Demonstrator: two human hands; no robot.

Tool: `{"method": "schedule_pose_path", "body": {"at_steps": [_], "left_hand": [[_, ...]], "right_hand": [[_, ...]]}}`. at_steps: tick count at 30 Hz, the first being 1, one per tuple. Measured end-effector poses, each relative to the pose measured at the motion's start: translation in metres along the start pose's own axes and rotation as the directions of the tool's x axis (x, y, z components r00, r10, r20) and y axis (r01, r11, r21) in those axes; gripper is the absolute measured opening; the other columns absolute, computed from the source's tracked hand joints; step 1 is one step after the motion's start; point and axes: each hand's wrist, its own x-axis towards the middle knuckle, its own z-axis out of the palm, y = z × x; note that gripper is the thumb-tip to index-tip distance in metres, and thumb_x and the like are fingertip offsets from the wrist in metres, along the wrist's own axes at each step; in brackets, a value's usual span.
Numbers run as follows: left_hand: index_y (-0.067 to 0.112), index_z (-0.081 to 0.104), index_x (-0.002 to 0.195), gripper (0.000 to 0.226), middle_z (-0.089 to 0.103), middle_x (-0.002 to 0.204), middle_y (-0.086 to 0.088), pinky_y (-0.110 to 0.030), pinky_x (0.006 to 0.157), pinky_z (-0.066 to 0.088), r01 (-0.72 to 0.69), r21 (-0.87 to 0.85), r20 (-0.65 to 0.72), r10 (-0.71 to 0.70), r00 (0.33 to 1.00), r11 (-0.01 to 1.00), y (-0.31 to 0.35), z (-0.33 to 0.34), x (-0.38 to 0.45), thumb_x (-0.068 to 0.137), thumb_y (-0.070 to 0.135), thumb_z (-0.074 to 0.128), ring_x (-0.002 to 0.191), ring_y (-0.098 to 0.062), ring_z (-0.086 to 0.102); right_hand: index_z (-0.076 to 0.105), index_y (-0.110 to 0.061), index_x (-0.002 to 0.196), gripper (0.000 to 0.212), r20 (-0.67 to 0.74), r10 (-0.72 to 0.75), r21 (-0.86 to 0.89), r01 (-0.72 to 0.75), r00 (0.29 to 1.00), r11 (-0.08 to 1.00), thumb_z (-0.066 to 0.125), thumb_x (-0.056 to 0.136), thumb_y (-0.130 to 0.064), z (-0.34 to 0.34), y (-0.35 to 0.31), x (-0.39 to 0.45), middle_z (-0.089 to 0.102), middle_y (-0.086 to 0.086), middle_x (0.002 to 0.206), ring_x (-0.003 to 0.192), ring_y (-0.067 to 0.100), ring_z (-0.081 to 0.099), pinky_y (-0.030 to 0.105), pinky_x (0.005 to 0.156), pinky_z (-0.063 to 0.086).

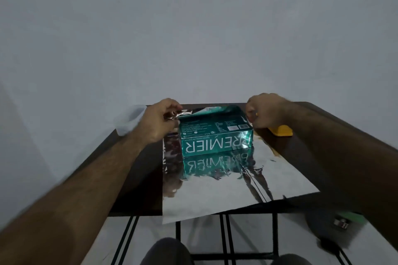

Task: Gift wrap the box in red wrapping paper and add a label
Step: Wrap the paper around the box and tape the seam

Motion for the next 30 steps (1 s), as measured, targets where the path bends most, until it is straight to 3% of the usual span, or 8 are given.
{"method": "schedule_pose_path", "body": {"at_steps": [5, 8, 11, 14, 18, 21, 24, 30], "left_hand": [[0.015, 0.081, 0.103, 0.025, 0.079, 0.104, 0.007, -0.029, 0.089, 0.061, -0.086, 0.100, -0.002, 0.086, 0.996, 0.991, -0.003, -0.005, -0.010, 0.085, -0.001, 0.085, 0.095, -0.007, 0.073], [0.015, 0.081, 0.097, 0.022, 0.077, 0.109, 0.014, -0.017, 0.085, 0.056, -0.153, 0.080, 0.071, 0.148, 0.987, 0.985, 0.000, -0.007, -0.017, 0.081, 0.000, 0.083, 0.099, 0.001, 0.072], [0.026, 0.078, 0.083, 0.014, 0.077, 0.106, 0.019, -0.027, 0.095, 0.056, -0.126, 0.121, 0.137, 0.109, 0.985, 0.985, 0.007, -0.008, -0.021, 0.071, 0.022, 0.076, 0.108, 0.000, 0.069], [0.025, 0.075, 0.075, 0.017, 0.078, 0.097, 0.015, -0.039, 0.096, 0.056, -0.208, 0.228, 0.179, 0.169, 0.969, 0.951, 0.016, -0.008, -0.025, 0.070, 0.040, 0.072, 0.106, -0.002, 0.069], [0.026, 0.067, 0.078, 0.031, 0.076, 0.100, 0.011, -0.043, 0.092, 0.056, -0.284, 0.240, 0.104, 0.266, 0.958, 0.928, 0.026, -0.005, -0.033, 0.074, 0.054, 0.078, 0.103, -0.007, 0.069], [0.031, 0.056, 0.096, 0.061, 0.064, 0.100, 0.014, -0.036, 0.079, 0.054, -0.125, 0.288, -0.064, 0.149, 0.987, 0.949, 0.033, 0.004, -0.050, 0.062, 0.069, 0.089, 0.093, -0.012, 0.062], [0.025, 0.051, 0.084, 0.061, 0.062, 0.079, 0.007, -0.037, 0.064, 0.052, 0.071, 0.297, -0.202, -0.010, 0.979, 0.952, 0.036, 0.019, -0.067, 0.065, 0.067, 0.092, 0.073, -0.019, 0.060], [0.024, 0.073, 0.072, 0.061, 0.071, 0.067, 0.010, -0.035, 0.067, 0.059, 0.296, 0.389, -0.104, -0.278, 0.955, 0.873, 0.037, 0.041, -0.079, 0.074, 0.085, 0.073, 0.064, -0.003, 0.066]], "right_hand": [[0.068, -0.030, 0.090, 0.019, 0.027, 0.034, -0.157, -0.030, 0.999, 0.987, 0.078, 0.073, -0.029, -0.005, 0.000, -0.009, 0.068, -0.008, 0.091, 0.077, 0.013, 0.058, 0.029, 0.067, 0.044], [0.059, -0.034, 0.124, 0.068, 0.033, -0.064, -0.115, 0.067, 0.997, 0.991, 0.086, 0.063, -0.040, -0.001, 0.003, -0.007, 0.060, -0.007, 0.126, 0.109, 0.019, 0.057, 0.037, 0.089, 0.049], [0.036, -0.032, 0.159, 0.115, 0.062, -0.212, 0.078, 0.207, 0.975, 0.975, 0.093, 0.060, -0.051, 0.004, -0.007, -0.006, 0.041, -0.006, 0.160, 0.144, 0.020, 0.039, 0.045, 0.119, 0.037], [0.038, -0.035, 0.160, 0.102, 0.055, -0.249, 0.059, 0.245, 0.967, 0.968, 0.087, 0.073, -0.057, 0.013, -0.025, -0.003, 0.036, -0.010, 0.167, 0.149, 0.018, 0.037, 0.047, 0.122, 0.035], [0.067, -0.033, 0.130, 0.055, -0.090, -0.316, 0.033, 0.320, 0.944, 0.947, 0.075, 0.083, -0.060, 0.027, -0.035, -0.002, 0.072, -0.013, 0.121, 0.105, 0.014, 0.067, 0.029, 0.084, 0.048], [0.069, -0.035, 0.123, 0.047, -0.167, -0.312, -0.001, 0.316, 0.935, 0.949, 0.072, 0.084, -0.062, 0.030, -0.042, -0.006, 0.073, -0.016, 0.108, 0.089, 0.009, 0.064, 0.027, 0.077, 0.047], [0.069, -0.034, 0.118, 0.050, -0.202, -0.275, -0.026, 0.275, 0.940, 0.961, 0.068, 0.083, -0.069, 0.030, -0.051, -0.011, 0.074, -0.014, 0.106, 0.089, 0.011, 0.066, 0.031, 0.080, 0.054], [0.067, -0.034, 0.105, 0.055, -0.260, -0.171, -0.103, 0.149, 0.950, 0.984, 0.058, 0.078, -0.081, 0.033, -0.075, -0.008, 0.068, -0.014, 0.091, 0.081, 0.015, 0.062, 0.035, 0.078, 0.048]]}}
